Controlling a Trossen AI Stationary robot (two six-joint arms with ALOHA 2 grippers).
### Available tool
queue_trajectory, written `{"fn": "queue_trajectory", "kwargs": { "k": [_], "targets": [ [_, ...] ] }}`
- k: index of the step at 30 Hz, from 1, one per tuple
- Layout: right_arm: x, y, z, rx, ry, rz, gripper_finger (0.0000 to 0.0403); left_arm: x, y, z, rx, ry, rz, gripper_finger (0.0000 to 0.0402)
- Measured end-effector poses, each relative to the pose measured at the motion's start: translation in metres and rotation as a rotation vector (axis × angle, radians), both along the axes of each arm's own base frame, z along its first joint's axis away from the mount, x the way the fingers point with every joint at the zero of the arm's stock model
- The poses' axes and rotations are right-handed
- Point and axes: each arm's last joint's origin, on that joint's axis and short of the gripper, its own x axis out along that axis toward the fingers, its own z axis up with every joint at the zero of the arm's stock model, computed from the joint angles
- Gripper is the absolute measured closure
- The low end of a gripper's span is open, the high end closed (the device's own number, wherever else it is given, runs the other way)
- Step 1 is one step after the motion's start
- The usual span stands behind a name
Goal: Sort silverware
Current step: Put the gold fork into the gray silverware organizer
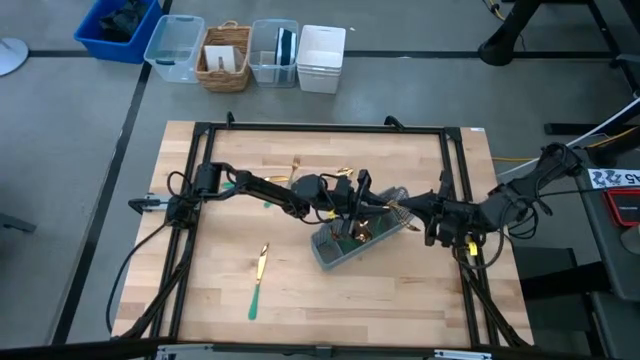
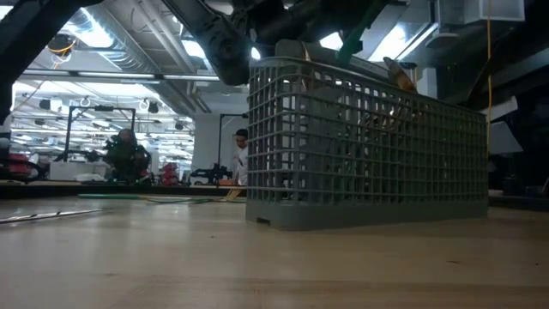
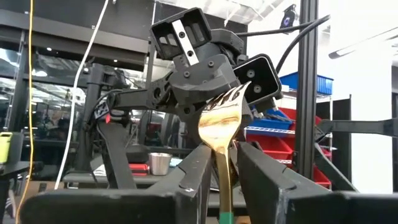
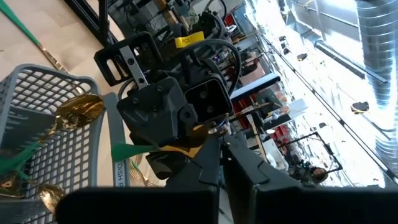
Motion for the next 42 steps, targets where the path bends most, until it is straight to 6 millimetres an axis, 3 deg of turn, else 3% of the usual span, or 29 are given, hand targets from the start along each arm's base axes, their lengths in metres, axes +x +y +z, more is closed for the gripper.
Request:
{"fn": "queue_trajectory", "kwargs": {
  "k": [14,23,30,36,42],
  "targets": [
    [-0.027,0.003,0.001,0.075,0.000,0.005,0.0389,-0.002,0.011,0.002,-0.147,0.069,-0.205,0.0329],
    [-0.034,-0.003,0.000,0.125,0.005,-0.002,0.0389,-0.005,0.022,0.003,-0.091,0.079,-0.350,0.0329],
    [-0.040,-0.008,0.002,0.142,0.023,0.000,0.0389,-0.012,0.044,0.010,-0.069,0.059,-0.420,0.0329],
    [-0.052,-0.017,0.012,0.318,0.137,0.026,0.0390,-0.023,0.066,0.018,-0.040,0.004,-0.499,0.0329],
    [-0.056,-0.017,0.011,0.446,0.233,0.081,0.0397,-0.030,0.085,0.022,-0.019,-0.030,-0.480,0.0329]
  ]
}}
